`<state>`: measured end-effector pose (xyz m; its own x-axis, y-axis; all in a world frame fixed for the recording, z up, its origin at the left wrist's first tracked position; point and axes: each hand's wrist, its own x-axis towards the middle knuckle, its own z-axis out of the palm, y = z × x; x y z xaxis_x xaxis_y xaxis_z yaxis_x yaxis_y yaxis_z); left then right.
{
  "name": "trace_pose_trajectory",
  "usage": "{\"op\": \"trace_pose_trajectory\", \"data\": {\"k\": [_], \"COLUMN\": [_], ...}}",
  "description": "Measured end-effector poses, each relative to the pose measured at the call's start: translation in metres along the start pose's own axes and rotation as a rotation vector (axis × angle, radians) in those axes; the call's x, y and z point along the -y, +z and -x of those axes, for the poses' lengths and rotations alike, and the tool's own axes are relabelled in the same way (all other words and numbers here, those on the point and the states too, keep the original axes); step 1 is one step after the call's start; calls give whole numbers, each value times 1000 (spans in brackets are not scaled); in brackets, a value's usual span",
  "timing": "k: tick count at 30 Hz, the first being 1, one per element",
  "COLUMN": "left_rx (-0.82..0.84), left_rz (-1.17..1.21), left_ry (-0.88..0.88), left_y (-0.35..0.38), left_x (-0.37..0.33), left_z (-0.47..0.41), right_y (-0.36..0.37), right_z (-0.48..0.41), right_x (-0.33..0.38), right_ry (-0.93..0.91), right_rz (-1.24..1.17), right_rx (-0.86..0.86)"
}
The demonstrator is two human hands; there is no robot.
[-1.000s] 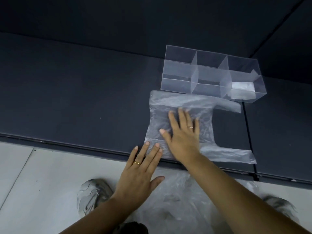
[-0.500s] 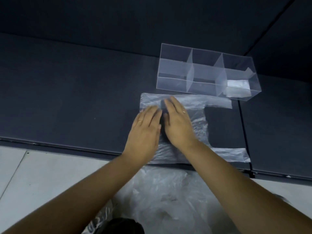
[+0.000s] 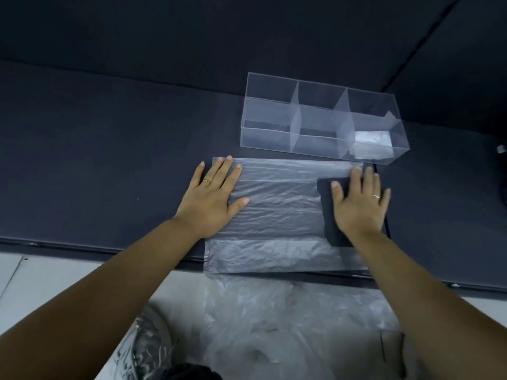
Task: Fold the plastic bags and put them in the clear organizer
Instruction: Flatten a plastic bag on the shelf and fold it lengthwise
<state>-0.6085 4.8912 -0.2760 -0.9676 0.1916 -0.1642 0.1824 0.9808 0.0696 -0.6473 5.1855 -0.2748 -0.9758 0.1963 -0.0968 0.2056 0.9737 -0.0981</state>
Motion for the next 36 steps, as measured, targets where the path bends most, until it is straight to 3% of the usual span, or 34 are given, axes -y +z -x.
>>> {"op": "trace_pose_trajectory", "data": {"k": [3, 6, 8, 11, 15, 20, 24, 26, 28, 31, 34, 36], "left_rx": [-169, -379, -305, -149, -127, -113, -111, -163, -279, -454, -506, -449], "left_rz": [65, 180, 152, 51, 9, 12, 22, 58, 101, 222, 440, 665], "left_ry": [-4, 60, 98, 85, 64, 80, 306, 398, 413, 412, 327, 201], "left_y": [-14, -10, 0, 9, 15, 17, 22, 26, 27, 19, 0, -17], "left_x": [-8, -36, -49, -50, -45, -42, -23, -10, -4, -8, -18, -17], "left_z": [18, 55, 78, 94, 94, 95, 106, 115, 121, 126, 123, 121], "right_y": [-20, -29, -21, 2, 17, 7, -7, -15, -19, -7, -3, -11], "right_z": [8, 56, 102, 141, 122, 88, 87, 102, 128, 161, 165, 155], "right_x": [1, 41, 77, 105, 57, -37, -55, -33, 2, 45, 65, 59], "right_ry": [31, -169, -342, -506, -360, -67, 16, -106, -313, -625, -644, -608], "right_rz": [-111, -401, -524, -408, -95, 4, -66, -286, -485, -411, -394, -470], "right_rx": [-82, -209, -126, 64, 29, -14, -128, -156, -22, 83, 26, -12]}}
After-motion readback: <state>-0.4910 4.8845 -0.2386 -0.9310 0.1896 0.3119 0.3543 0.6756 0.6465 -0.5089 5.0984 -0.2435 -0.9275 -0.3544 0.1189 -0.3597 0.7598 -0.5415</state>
